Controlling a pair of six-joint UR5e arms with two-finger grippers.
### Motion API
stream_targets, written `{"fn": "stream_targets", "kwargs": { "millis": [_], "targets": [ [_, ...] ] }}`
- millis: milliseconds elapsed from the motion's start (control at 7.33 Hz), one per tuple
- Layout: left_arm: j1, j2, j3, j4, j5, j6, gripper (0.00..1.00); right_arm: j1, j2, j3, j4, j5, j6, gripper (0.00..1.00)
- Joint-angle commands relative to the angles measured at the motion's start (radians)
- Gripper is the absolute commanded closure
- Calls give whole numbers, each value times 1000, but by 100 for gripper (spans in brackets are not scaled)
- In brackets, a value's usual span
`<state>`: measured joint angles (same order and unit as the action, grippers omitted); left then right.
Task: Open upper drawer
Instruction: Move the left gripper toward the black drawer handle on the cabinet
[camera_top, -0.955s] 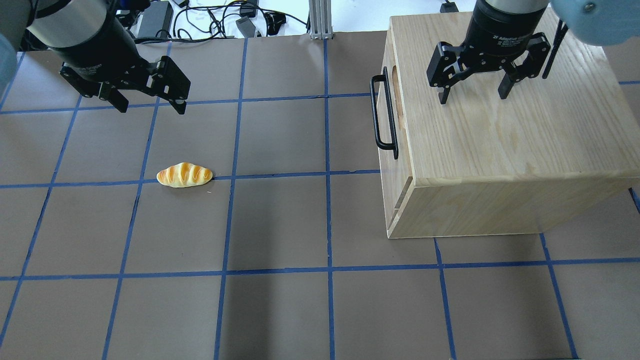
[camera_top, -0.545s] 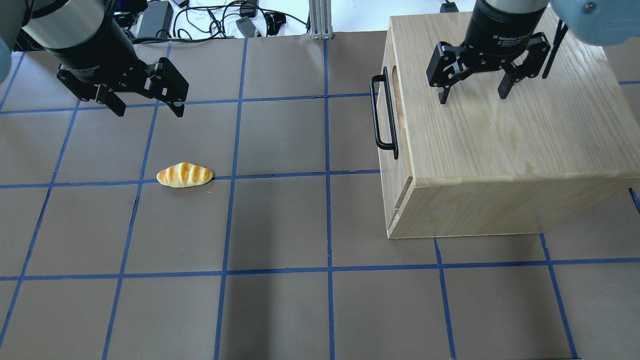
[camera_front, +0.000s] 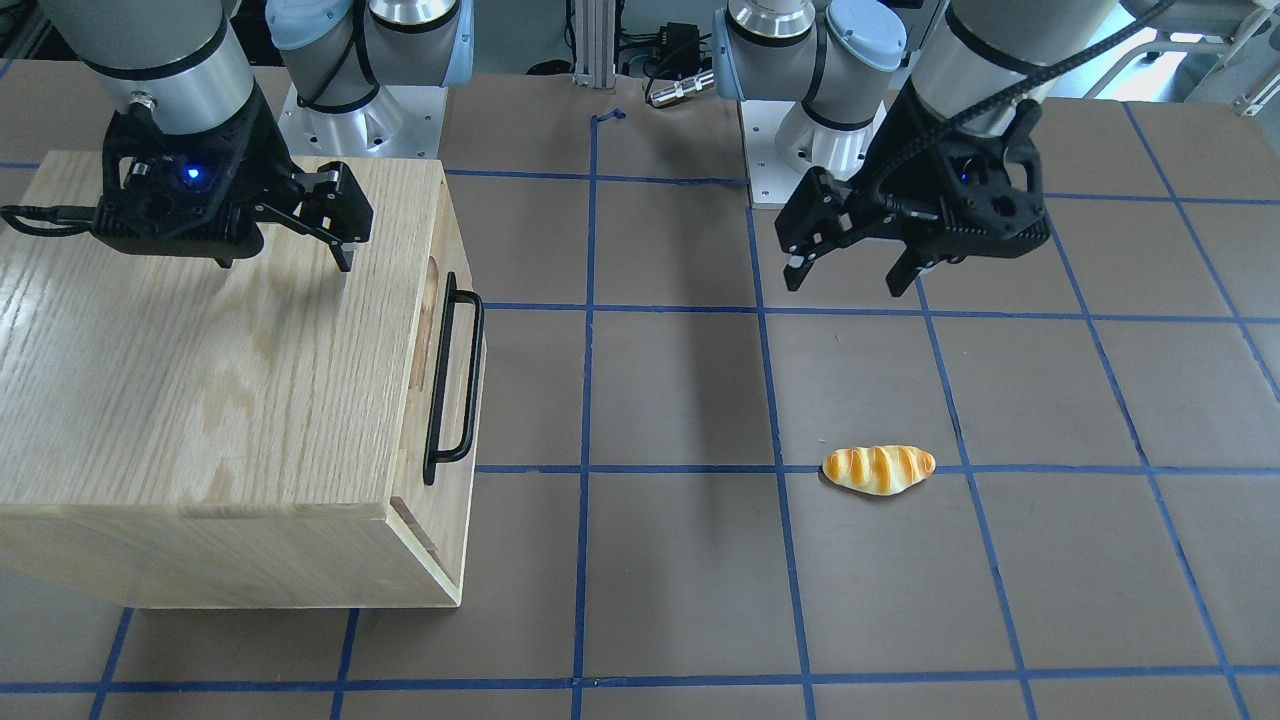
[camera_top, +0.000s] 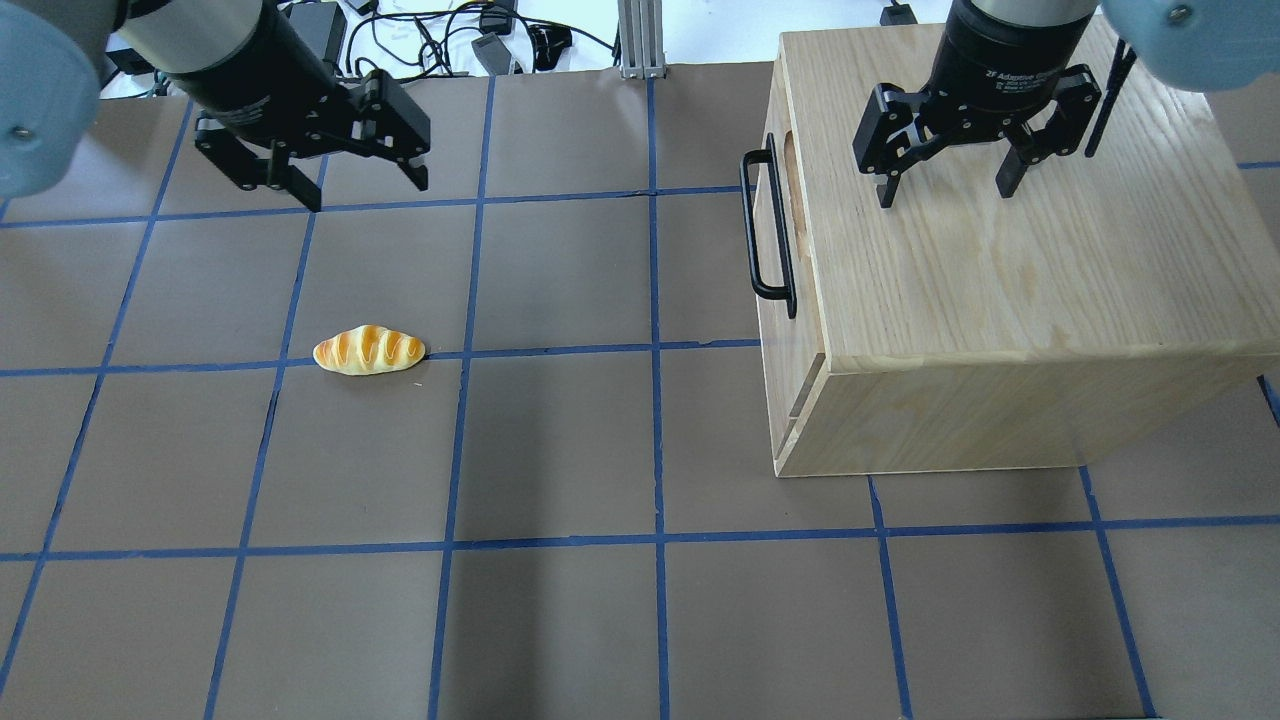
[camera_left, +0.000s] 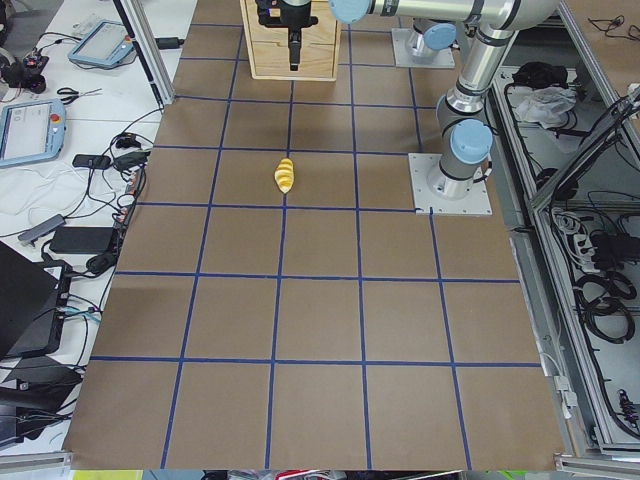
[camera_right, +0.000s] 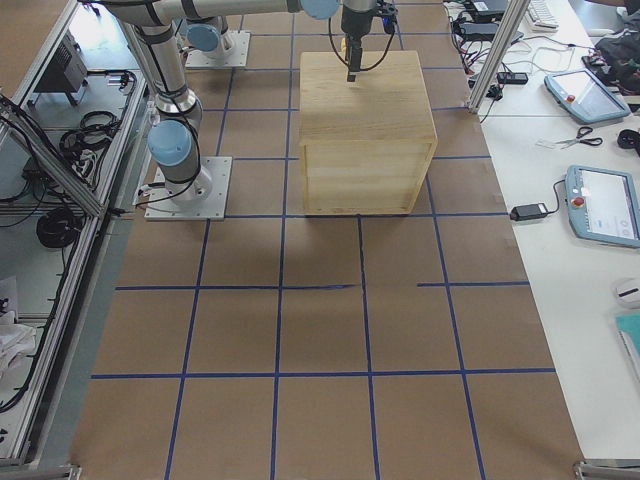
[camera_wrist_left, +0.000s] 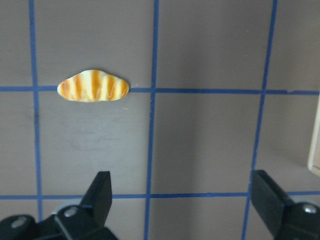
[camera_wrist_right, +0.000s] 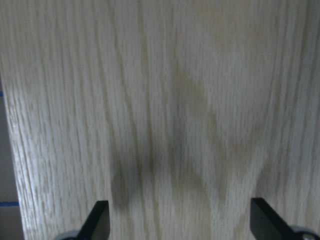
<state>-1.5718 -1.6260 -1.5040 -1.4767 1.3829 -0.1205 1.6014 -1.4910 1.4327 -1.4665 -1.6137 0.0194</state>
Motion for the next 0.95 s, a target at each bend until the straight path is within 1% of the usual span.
{"fn": "stream_targets", "kwargs": {
  "millis": [0, 136, 409, 545, 818],
  "targets": [
    [-94, -84, -1, 152, -91, -143, 0, 0, 0, 0, 0, 0, 1, 0],
    [-147, -122, -2, 214, -97, -239, 0, 0, 0, 0, 0, 0, -1, 0],
    [-256, -188, -5, 260, -186, -319, 0, -1, 0, 0, 0, 0, -1, 0],
    [-283, -213, -10, 360, -191, -362, 0, 0, 0, 0, 0, 0, 1, 0],
    [-315, -235, -33, 386, -189, -367, 0, -1, 0, 0, 0, 0, 1, 0]
  ]
}}
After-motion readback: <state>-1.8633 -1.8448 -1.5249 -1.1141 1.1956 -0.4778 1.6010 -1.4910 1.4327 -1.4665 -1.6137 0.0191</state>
